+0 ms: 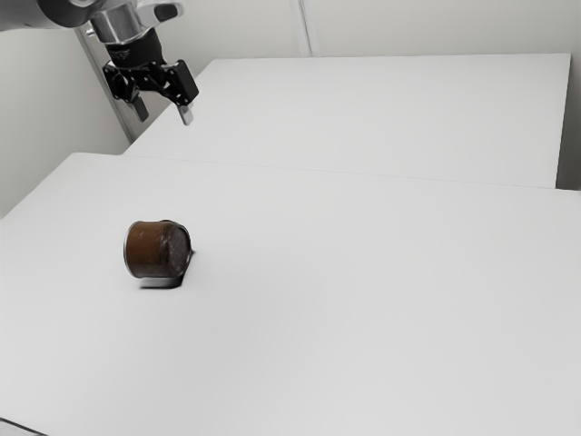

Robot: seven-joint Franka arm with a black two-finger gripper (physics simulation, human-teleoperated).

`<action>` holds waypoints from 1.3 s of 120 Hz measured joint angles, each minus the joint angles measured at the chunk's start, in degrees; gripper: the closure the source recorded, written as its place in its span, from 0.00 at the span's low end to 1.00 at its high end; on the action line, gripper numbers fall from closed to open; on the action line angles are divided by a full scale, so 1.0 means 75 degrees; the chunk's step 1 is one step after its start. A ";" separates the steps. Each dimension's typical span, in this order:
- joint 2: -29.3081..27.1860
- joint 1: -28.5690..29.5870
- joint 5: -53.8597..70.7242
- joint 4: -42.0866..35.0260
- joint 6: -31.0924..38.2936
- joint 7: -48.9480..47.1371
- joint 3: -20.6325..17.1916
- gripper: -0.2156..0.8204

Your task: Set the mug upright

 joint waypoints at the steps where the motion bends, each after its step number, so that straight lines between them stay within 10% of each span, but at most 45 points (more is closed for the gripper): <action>1: 0.0003 0.0002 -0.0001 -0.0001 0.0006 0.0000 0.0000 0.21; 50: 0.0555 0.0475 -0.1643 -0.0749 0.0486 0.0490 0.0449 0.21; 67: 0.1021 0.2394 -0.2602 -0.0693 0.0672 0.1023 0.0937 0.21; 106: 0.2075 0.2459 -0.4827 -0.0694 0.0743 0.2316 0.2502 0.21; 156: 0.3657 0.3548 -0.6914 -0.0868 0.0198 0.4011 0.2602 0.21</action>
